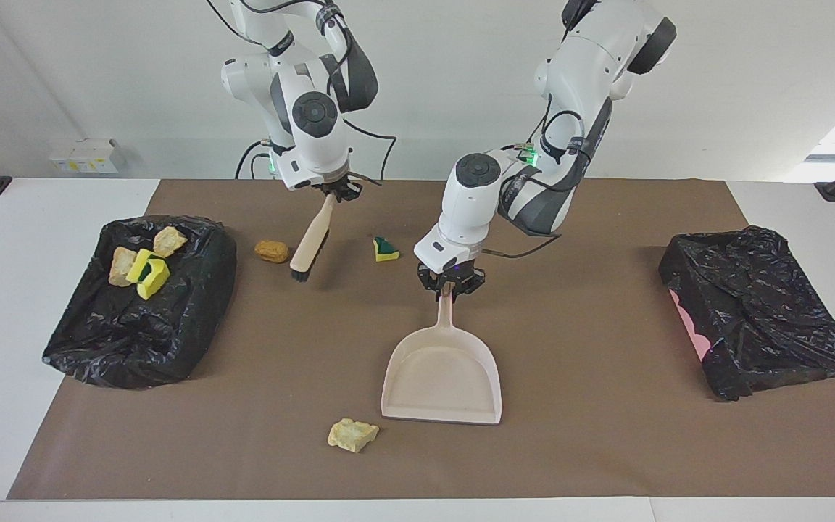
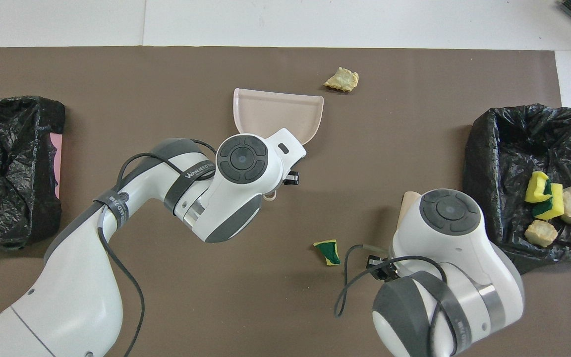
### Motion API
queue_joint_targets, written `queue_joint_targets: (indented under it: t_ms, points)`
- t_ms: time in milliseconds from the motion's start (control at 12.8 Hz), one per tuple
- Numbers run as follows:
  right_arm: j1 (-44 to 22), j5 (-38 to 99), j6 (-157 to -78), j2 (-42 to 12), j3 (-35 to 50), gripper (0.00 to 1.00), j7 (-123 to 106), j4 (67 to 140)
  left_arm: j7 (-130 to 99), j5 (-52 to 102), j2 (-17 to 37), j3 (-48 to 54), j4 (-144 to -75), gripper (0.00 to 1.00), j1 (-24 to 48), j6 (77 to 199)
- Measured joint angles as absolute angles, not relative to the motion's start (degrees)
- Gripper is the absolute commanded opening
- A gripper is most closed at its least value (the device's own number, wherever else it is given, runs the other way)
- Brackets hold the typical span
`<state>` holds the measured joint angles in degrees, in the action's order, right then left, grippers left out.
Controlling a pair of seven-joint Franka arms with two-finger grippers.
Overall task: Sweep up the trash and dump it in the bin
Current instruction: 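Lower the dustpan near the green scrap while the right gripper brings the brush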
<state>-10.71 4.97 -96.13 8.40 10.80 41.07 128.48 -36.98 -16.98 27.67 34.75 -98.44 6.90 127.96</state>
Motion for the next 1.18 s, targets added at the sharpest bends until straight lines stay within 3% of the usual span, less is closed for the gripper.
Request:
queue_joint_targets:
  t_ms: [313,940,1175]
  points:
    - [-7.0,1.73,-93.21,12.01,10.82,0.0,41.09,133.44,-23.43,-17.04,25.57,34.48,-97.93,0.0,3.88,124.4]
    - [0.19,0.86,-96.73,28.72,10.94,0.0,36.53,153.51,15.0,-16.39,20.31,33.04,-97.74,0.0,0.51,110.42]
    - [2.86,1.01,-100.28,29.64,10.94,0.0,33.01,155.52,29.46,-15.73,18.65,30.83,-97.77,0.0,-0.21,106.74]
